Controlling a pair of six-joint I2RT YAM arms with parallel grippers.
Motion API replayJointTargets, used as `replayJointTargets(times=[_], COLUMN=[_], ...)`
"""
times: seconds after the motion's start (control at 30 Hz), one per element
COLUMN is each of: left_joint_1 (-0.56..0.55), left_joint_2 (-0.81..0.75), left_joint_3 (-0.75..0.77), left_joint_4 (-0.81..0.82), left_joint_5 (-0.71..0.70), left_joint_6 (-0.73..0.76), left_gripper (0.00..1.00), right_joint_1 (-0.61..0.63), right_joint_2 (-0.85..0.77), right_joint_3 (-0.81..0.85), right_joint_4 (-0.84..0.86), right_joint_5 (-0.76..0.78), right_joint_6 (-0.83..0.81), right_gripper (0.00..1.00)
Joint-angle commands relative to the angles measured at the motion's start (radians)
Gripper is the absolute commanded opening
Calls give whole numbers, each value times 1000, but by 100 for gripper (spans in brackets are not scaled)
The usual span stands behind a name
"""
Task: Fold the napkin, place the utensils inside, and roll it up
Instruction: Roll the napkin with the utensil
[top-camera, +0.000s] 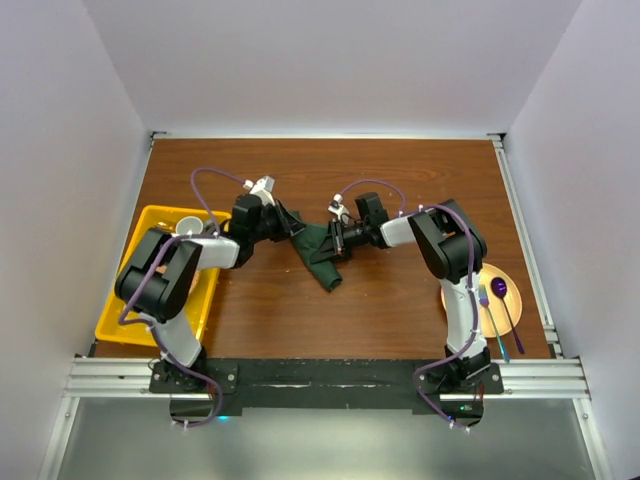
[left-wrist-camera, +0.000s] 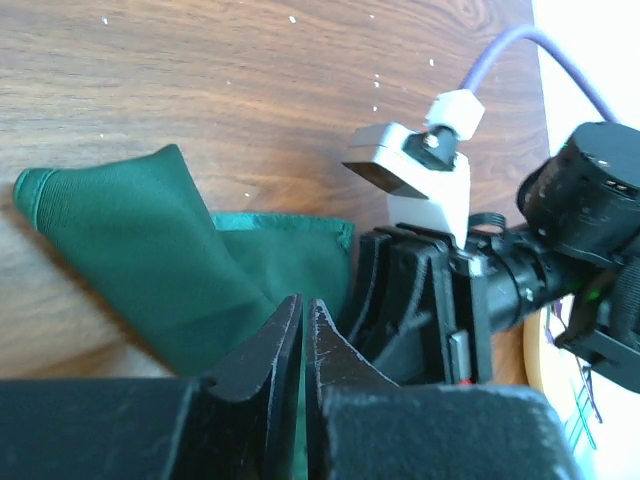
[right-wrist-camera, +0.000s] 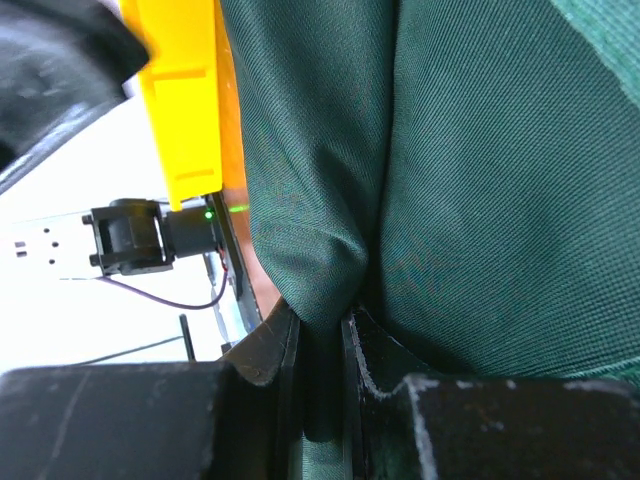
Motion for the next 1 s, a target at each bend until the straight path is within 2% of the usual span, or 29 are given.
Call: replayJointTargets(times=[0.0, 0.07, 0.13, 0.27, 0.37, 0.43, 0.53, 0.63, 0.8, 0.83, 0.87, 0.97], left_joint_1=[0, 18, 31, 32, 32, 32, 34, 35, 34, 32, 32, 34], left_joint_2=[83, 115, 169, 198, 203, 203, 210, 209, 200, 198, 197, 192], left_joint_3=[32, 40, 43, 34, 41, 37, 41, 40, 44, 46, 48, 58], left_joint_4=[75, 61, 75, 57, 20, 18, 21, 18, 3, 1, -3, -24], left_joint_5=[-16, -47, -15, -44, -53, -50, -40, -40, -40, -43, -43, -35], left_joint_6=[-21, -9, -9, -1, 20, 26, 29, 29, 31, 31, 33, 39], left_gripper=[8, 8, 6, 5, 4, 4, 4, 4, 4, 4, 4, 4], right_joint_1=[1, 0, 1, 1, 1, 6, 18, 30, 92, 99, 113, 145], right_joint_2=[16, 3, -3, -30, -95, -160, -219, -273, -311, -310, -307, -331], right_joint_3=[-14, -18, -15, 23, 54, 77, 109, 83, -49, -60, -66, -55], right_joint_4=[-174, -163, -166, -275, -393, -488, -615, -672, -628, -616, -608, -641], right_joint_5=[124, 110, 113, 156, 212, 254, 343, 436, 571, 608, 640, 795], right_joint_6=[-79, -74, -88, -169, -266, -340, -414, -441, -433, -427, -422, -438], right_gripper=[0, 3, 7, 13, 29, 46, 51, 52, 48, 46, 40, 33])
